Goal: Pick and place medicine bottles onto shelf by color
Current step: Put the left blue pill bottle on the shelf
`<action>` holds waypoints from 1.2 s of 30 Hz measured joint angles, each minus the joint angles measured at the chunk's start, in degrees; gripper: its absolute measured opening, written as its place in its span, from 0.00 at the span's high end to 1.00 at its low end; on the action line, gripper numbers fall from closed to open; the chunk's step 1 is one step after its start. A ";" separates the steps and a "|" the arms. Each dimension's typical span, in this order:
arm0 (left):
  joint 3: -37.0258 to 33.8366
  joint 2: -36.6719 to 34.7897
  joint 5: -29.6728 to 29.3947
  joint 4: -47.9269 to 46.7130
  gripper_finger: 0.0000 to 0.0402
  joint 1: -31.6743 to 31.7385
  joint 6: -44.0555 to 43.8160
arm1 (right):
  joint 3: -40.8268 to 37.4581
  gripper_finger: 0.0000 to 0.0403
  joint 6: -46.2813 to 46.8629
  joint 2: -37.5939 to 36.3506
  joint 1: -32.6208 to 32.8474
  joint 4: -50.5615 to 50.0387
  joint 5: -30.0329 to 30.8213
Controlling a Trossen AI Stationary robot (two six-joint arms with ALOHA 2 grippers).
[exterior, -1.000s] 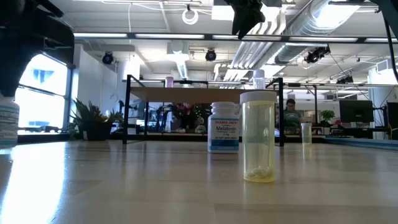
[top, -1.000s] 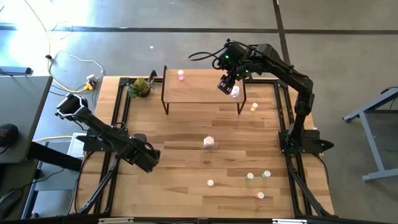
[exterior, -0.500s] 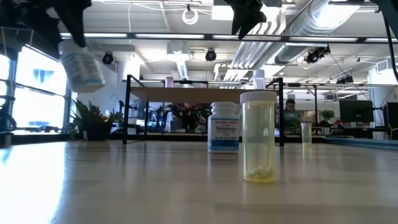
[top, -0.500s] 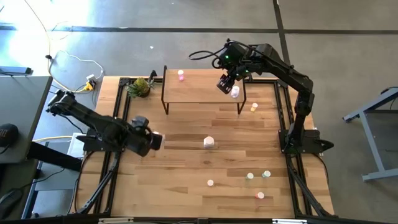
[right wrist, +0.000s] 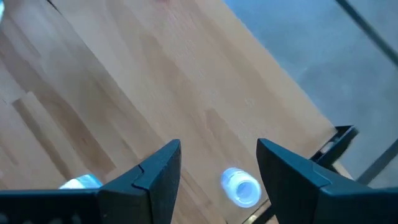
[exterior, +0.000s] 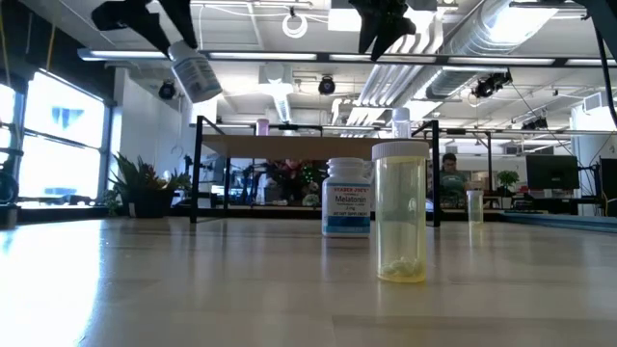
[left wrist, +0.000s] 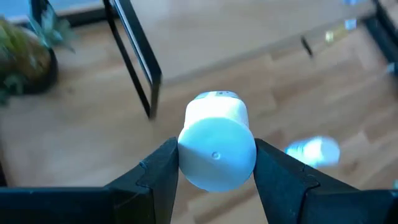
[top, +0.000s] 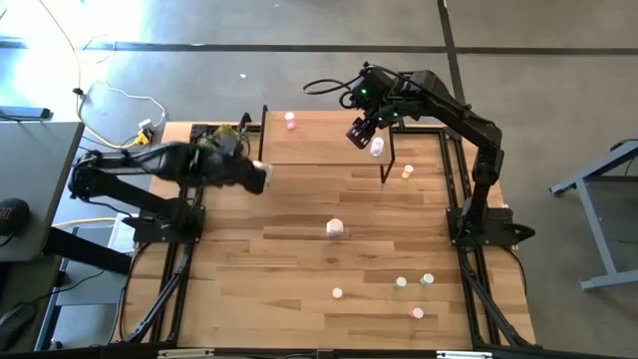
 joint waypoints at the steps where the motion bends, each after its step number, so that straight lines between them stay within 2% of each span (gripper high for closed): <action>1: 0.73 0.04 0.02 0.18 0.59 1.60 0.98 | 0.00 0.50 -0.43 0.00 0.00 0.00 0.73; 9: 7.13 1.47 1.57 3.48 0.59 12.44 6.48 | 0.00 0.50 -2.99 0.00 -0.06 0.02 6.29; 16: 15.12 6.57 1.95 3.44 0.59 17.52 7.83 | 0.00 0.50 -3.01 0.00 -0.13 0.02 9.69; 20: 19.97 10.85 4.19 3.32 0.59 19.36 9.52 | 0.00 0.50 -3.03 0.00 -0.88 0.02 10.39; 25: 24.49 16.26 5.22 -1.76 0.59 20.78 8.85 | 0.00 0.50 -3.03 0.00 -2.69 0.00 10.43; 30: 24.77 19.76 6.89 -5.31 0.59 21.34 4.87 | 0.00 0.50 -5.04 0.00 -4.24 -0.02 10.46; 36: 24.78 24.13 8.31 -5.39 0.59 21.37 4.15 | 0.00 0.50 -5.76 0.00 -5.39 -0.02 10.46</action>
